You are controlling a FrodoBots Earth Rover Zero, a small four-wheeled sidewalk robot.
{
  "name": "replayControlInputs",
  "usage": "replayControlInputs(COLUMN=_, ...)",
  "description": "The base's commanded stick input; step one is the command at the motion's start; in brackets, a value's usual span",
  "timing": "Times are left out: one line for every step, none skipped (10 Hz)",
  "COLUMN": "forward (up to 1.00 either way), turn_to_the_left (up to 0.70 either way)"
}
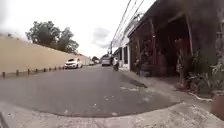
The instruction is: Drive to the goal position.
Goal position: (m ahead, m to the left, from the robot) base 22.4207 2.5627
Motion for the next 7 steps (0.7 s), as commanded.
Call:
replayControlInputs(forward=0.7, turn_to_the_left=0.3)
replayControlInputs(forward=0.7, turn_to_the_left=0.1)
replayControlInputs(forward=0.7, turn_to_the_left=0.0)
replayControlInputs(forward=0.7, turn_to_the_left=0.0)
replayControlInputs(forward=0.7, turn_to_the_left=0.0)
replayControlInputs(forward=0.7, turn_to_the_left=0.0)
replayControlInputs(forward=0.7, turn_to_the_left=0.0)
